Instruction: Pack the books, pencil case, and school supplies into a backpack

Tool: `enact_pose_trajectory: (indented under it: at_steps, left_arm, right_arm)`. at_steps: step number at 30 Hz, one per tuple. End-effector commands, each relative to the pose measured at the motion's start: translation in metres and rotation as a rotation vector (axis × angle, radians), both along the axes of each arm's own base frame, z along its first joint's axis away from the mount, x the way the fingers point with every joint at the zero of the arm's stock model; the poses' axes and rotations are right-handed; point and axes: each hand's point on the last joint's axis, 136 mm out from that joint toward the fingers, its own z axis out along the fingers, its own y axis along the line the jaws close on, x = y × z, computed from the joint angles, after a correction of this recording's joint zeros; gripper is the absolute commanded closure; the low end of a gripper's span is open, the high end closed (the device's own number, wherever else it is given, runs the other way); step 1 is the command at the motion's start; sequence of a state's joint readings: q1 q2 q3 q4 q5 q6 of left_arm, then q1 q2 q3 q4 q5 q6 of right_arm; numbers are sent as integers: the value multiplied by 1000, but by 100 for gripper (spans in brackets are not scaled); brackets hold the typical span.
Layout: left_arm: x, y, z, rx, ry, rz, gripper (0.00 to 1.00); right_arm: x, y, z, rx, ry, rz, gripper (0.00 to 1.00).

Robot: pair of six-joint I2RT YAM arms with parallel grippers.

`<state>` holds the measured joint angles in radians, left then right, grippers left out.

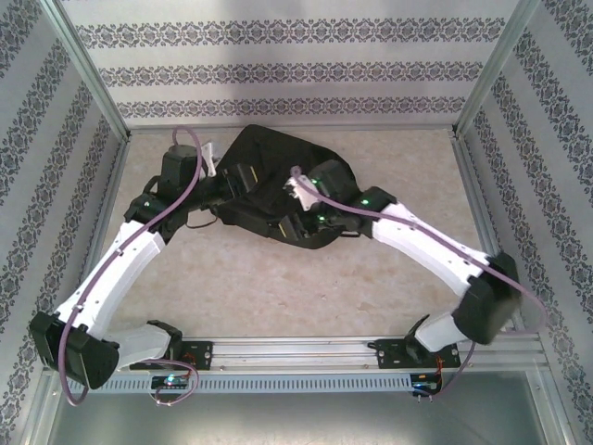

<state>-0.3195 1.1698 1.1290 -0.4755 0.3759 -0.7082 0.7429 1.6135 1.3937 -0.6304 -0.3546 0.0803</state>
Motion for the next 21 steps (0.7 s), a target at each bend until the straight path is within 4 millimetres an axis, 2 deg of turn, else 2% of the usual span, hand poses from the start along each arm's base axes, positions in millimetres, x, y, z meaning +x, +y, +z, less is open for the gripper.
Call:
enact_pose_trajectory:
  at_steps: [1,9,14,21]
  left_arm:
    - [-15,12,-7,6,20,-3,35]
    - [-17,22,-29,-1,48,-3,35]
    - [-16,25,-34,-5,52,-2,35]
    - [-15,25,-39,-11,61,-4,35]
  right_arm:
    - [1,5,-13,-83,25,103,73]
    - [17,6,-36,-203,82,95,66]
    - [23,4,-53,-244,106,75,62]
    - [41,0,-59,-233,117,29,61]
